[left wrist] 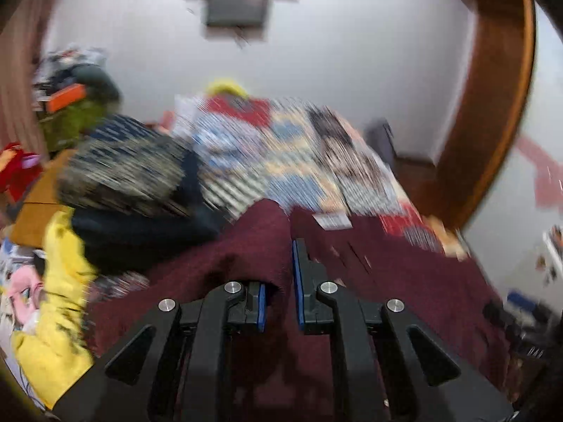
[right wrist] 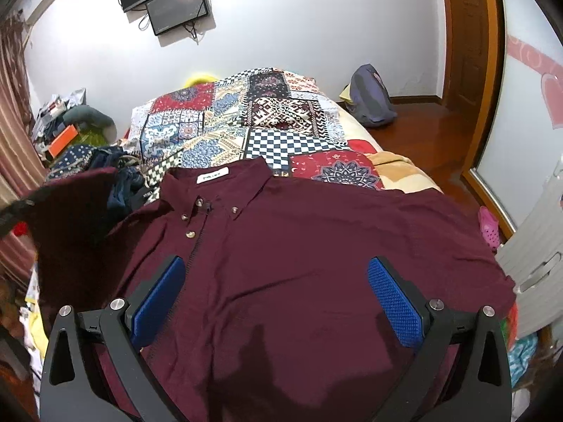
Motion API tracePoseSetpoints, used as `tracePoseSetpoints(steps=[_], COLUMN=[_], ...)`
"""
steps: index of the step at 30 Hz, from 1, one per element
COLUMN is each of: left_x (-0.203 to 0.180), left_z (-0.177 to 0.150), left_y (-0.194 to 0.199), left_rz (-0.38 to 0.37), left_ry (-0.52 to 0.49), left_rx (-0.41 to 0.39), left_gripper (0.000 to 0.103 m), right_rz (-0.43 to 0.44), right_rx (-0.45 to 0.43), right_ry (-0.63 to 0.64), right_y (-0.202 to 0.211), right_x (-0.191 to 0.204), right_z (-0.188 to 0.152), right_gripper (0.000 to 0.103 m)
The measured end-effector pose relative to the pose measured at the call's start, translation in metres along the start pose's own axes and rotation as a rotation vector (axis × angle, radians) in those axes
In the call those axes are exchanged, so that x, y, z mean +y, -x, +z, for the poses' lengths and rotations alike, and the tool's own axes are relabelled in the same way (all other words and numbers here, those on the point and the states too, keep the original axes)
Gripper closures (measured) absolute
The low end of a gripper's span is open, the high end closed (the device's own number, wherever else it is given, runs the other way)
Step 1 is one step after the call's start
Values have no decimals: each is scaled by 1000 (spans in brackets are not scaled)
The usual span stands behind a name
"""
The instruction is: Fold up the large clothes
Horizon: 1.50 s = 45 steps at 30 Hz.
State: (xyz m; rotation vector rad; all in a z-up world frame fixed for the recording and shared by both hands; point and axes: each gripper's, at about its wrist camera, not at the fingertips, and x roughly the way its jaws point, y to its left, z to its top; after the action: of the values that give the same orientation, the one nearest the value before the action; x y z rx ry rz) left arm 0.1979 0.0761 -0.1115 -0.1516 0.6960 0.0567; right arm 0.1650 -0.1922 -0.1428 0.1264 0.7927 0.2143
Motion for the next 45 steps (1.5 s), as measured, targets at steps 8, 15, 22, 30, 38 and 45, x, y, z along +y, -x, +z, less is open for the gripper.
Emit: tracePoseSetpoints(steps=[8,15,22,30,38,45], left_x=[-47,-39,9,111,205,253], left_z=[-48,-35,-2,11,-31,-104], left_y=[-67,-48,14,61,54,5], left_rz=[-118,-211,-145,86,196,46], left_ry=[-101,-76,-18,57,147,376], left_rx=[301,327,154,54,185,353], left_gripper=[80,56,34,20,19,20], right_rz=[-37,-61,-33,13,30,7], right_rx=[52,75,45,10,16,43], right_ry=[44,70,108,180,262,333], right_y=[-12,-16,-11,-12,-22,-32], right_x=[-8,-7,13,54,99,127], right_z=[-10,-15,-8,0,-3,-14], right_gripper=[0,0,0,0,0,0])
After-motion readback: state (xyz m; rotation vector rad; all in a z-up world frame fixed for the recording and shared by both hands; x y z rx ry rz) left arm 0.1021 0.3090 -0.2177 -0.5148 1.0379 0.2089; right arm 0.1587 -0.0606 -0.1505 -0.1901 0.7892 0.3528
